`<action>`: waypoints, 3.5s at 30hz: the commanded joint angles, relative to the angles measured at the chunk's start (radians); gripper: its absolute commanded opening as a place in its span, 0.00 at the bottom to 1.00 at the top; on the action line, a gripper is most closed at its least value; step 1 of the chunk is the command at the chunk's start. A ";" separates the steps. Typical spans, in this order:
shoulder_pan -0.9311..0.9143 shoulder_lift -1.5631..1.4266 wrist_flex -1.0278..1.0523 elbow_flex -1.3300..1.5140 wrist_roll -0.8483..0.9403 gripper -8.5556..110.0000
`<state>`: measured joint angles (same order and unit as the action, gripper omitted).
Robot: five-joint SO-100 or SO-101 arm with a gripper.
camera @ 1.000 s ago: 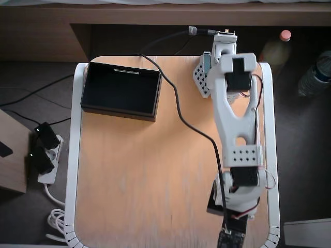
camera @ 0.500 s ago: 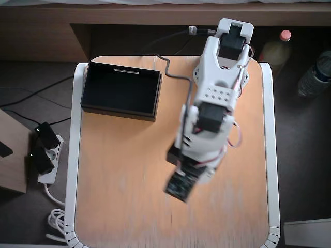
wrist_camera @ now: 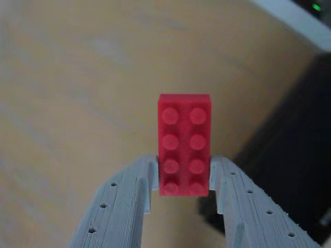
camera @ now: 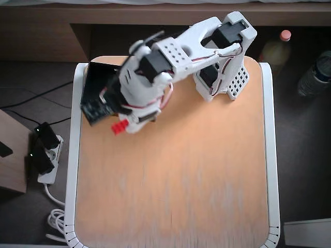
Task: Grasp a lego block and put it in the bin.
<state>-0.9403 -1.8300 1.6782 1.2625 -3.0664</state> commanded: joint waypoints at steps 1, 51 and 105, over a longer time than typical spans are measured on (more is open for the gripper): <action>-0.138 -0.092 0.012 -0.117 -0.028 0.07; -0.460 -0.218 -0.571 0.759 -0.170 0.14; 0.879 -1.032 -0.586 1.094 -0.086 0.07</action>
<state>-0.1396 -2.7826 1.1290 2.3163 -3.1523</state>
